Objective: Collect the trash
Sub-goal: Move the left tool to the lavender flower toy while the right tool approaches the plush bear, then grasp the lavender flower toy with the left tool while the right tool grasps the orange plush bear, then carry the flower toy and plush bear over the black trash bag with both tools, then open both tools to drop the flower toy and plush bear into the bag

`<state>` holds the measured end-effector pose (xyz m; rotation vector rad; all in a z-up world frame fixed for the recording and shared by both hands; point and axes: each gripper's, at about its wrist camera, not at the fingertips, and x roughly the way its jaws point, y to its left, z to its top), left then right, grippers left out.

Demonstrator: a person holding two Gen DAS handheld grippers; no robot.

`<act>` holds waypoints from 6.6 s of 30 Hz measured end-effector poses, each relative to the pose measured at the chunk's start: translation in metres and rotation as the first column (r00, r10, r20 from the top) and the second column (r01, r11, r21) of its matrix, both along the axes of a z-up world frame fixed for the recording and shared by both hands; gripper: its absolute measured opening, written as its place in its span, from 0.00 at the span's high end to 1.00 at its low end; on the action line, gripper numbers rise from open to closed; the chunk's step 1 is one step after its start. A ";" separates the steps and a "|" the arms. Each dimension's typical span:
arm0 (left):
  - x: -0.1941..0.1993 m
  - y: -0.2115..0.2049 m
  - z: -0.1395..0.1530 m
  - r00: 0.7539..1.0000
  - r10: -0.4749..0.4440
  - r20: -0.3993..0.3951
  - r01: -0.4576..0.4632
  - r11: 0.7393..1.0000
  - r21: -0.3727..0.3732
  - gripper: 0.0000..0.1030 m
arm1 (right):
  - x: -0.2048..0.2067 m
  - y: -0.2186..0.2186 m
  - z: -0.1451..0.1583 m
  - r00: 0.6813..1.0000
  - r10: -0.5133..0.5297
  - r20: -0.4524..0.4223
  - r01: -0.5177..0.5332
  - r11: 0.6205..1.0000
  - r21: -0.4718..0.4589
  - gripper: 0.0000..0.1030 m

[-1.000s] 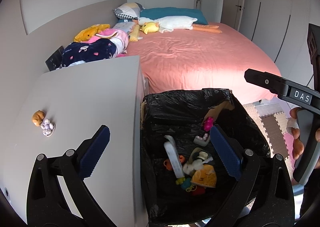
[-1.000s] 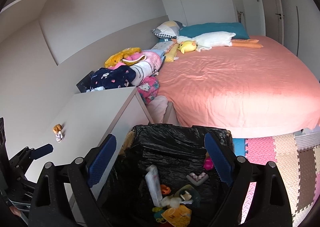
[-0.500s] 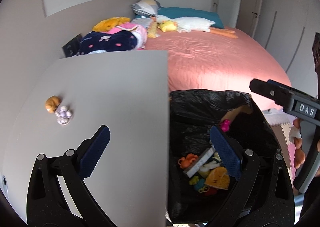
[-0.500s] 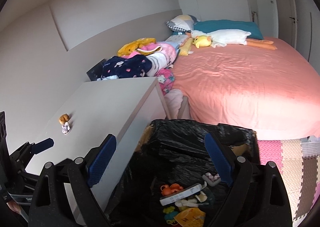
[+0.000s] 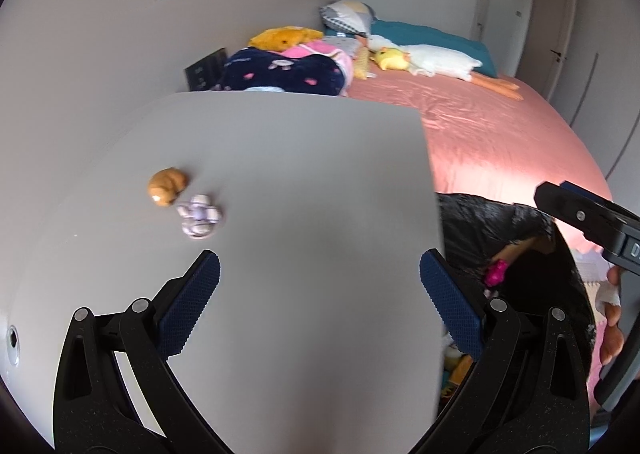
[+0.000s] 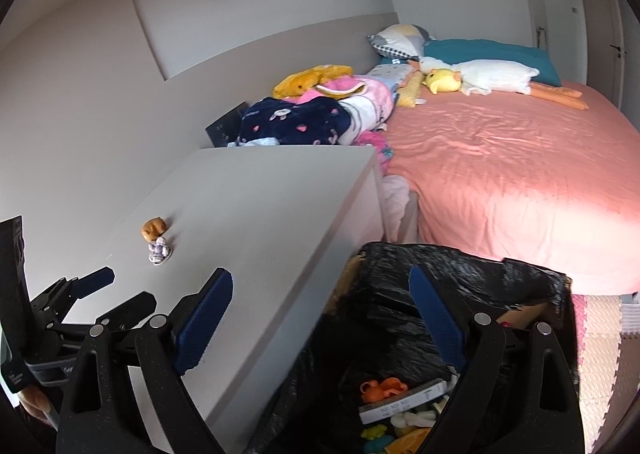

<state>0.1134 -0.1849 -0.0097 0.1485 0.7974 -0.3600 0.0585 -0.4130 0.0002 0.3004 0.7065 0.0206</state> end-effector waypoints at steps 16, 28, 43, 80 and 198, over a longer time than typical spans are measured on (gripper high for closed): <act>0.069 0.063 -0.032 0.983 0.165 -0.076 -0.164 0.986 0.011 0.30 | 0.039 0.041 -0.011 0.997 0.070 -0.015 -0.070 0.998 0.004 0.13; 0.095 0.064 -0.046 0.982 0.156 -0.110 -0.153 0.988 0.033 0.51 | 0.074 0.059 -0.016 0.996 0.083 -0.035 -0.083 0.997 0.011 0.13; 0.099 0.068 -0.047 0.987 0.134 -0.085 -0.130 0.990 0.053 0.79 | 0.131 0.112 -0.021 0.987 0.148 -0.056 -0.147 0.989 0.017 0.13; 0.087 0.228 -0.011 0.873 0.477 -0.103 -0.486 0.867 -0.112 0.79 | 0.219 0.281 -0.058 0.912 0.363 -0.193 -0.388 0.915 -0.111 0.19; -0.062 -0.135 0.013 0.960 -0.273 -0.059 0.274 0.962 0.006 0.79 | -0.058 -0.082 0.002 0.989 -0.125 -0.077 0.122 0.991 -0.045 0.53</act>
